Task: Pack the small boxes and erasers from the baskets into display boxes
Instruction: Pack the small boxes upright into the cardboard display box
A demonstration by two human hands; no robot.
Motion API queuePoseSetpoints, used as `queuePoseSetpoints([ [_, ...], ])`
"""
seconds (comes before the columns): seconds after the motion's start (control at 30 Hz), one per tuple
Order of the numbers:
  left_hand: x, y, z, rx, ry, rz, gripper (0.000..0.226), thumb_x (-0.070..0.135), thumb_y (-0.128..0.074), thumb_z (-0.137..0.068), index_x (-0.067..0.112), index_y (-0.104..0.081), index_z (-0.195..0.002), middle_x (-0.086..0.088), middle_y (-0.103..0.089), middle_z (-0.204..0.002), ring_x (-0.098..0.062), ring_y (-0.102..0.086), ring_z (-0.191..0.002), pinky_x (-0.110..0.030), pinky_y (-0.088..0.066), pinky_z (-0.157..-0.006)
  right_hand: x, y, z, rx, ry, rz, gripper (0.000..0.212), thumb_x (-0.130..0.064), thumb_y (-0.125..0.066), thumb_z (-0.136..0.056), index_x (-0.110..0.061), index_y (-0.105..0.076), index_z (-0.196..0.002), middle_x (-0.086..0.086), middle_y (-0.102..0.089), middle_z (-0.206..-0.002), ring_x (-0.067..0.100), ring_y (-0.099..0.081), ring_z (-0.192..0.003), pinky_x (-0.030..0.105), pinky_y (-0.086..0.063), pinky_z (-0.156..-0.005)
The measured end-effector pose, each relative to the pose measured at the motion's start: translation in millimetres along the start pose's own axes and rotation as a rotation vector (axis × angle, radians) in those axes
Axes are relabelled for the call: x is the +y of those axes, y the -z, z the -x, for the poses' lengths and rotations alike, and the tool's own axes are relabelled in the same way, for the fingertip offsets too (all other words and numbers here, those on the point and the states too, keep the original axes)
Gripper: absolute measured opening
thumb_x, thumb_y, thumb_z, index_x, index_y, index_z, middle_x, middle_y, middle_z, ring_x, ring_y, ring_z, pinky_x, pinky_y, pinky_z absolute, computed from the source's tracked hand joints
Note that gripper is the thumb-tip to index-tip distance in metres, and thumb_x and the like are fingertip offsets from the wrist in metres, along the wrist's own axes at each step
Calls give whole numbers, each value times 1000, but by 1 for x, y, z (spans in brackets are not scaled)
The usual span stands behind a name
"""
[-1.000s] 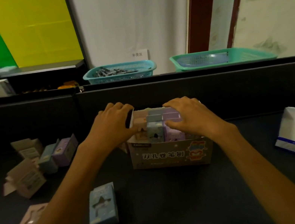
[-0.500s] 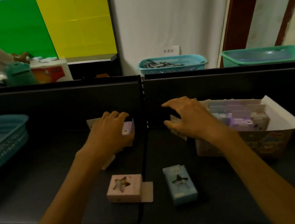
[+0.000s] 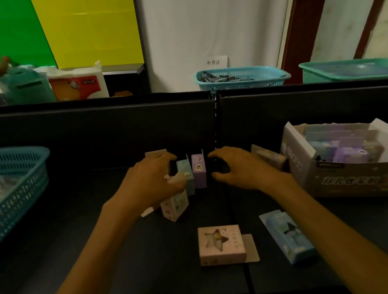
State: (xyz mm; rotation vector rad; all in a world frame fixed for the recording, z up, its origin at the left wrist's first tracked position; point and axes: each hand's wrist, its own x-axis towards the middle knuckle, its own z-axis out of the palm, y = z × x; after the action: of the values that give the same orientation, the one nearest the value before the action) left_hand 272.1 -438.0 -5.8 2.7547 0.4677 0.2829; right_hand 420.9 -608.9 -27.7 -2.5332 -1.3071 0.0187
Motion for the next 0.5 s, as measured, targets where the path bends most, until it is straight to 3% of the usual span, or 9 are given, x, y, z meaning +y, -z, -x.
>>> queuePoseSetpoints([
  [0.17,-8,-9,5,-136,28,43,60,38,-69,-79,31,-40,-131,5,-55,-121,-10,-59,-100,-25,-53,-76,-11,-13,-26,-12,37,-47,59,-37,-61,-89,-37,-34,-141,-4,-40,-143,18,-43,-127,41,-42,-102],
  [0.37,-14,-15,0,-167,20,121,51,25,-70,-81,30,-46,-126,3,-52,-128,-15,-55,-114,-32,-53,-88,-1,-24,-31,-32,7,-65,49,-33,-62,-88,-34,-43,-133,-4,-36,-143,18,-42,-127,37,-42,-102],
  [0.5,-14,-14,-3,-134,-26,174,53,22,-68,-83,32,-44,-130,2,-48,-134,-17,-51,-120,-35,-51,-92,8,-20,-27,2,-4,-149,28,-40,-61,-88,-30,-51,-113,-1,-46,-128,15,-53,-107,35,-51,-90],
])
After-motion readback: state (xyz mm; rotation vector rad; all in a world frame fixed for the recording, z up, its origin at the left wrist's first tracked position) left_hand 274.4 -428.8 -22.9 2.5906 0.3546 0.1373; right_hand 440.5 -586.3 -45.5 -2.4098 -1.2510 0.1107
